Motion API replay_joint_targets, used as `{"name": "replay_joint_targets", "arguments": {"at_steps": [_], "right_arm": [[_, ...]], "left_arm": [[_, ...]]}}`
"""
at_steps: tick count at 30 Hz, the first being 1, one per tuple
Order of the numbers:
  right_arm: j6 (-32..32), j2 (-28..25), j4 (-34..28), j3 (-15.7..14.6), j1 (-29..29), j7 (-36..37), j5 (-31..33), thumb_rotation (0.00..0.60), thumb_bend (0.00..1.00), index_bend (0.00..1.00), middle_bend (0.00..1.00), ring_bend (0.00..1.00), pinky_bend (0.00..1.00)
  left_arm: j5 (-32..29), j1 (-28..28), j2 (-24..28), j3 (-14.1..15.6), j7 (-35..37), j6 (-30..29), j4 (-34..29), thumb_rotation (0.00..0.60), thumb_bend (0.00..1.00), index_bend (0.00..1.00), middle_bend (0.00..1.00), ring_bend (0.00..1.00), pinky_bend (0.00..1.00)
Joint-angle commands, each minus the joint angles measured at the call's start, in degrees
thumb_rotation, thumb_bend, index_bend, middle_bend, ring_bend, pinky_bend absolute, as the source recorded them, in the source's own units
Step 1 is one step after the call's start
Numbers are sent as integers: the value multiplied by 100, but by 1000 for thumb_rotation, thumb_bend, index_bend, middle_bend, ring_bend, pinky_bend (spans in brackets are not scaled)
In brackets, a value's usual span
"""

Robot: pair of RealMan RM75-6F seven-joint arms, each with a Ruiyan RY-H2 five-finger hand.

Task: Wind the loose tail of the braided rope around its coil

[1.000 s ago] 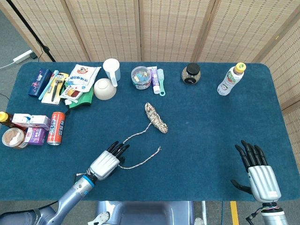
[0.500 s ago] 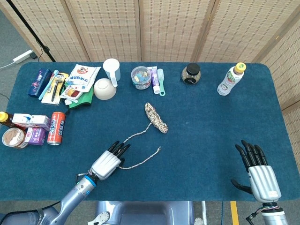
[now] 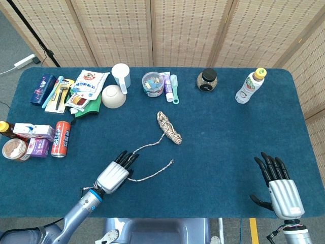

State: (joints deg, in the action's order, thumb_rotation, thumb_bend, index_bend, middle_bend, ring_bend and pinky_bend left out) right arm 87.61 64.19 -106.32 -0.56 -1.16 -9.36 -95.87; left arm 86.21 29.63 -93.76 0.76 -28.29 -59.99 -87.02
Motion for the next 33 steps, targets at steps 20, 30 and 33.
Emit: {"name": "replay_joint_targets", "arguments": {"at_steps": [20, 30, 33], "right_arm": [[-904, 205, -166, 528, -755, -204, 471, 600, 0, 0, 0, 0, 0], [-2318, 841, -144, 1529, -2044, -677, 2044, 600, 0, 0, 0, 0, 0], [-2653, 993, -246, 1669, -2356, -885, 2532, 600, 0, 0, 0, 0, 0]], "left_arm": [[33, 93, 1918, -806, 505, -742, -1488, 600, 505, 574, 0, 0, 0], [-99, 103, 2685, -1121, 595, -897, -2174, 600, 506, 574, 0, 0, 0], [-149, 95, 2847, -1223, 664, -975, -2268, 600, 506, 574, 0, 0, 0]]}}
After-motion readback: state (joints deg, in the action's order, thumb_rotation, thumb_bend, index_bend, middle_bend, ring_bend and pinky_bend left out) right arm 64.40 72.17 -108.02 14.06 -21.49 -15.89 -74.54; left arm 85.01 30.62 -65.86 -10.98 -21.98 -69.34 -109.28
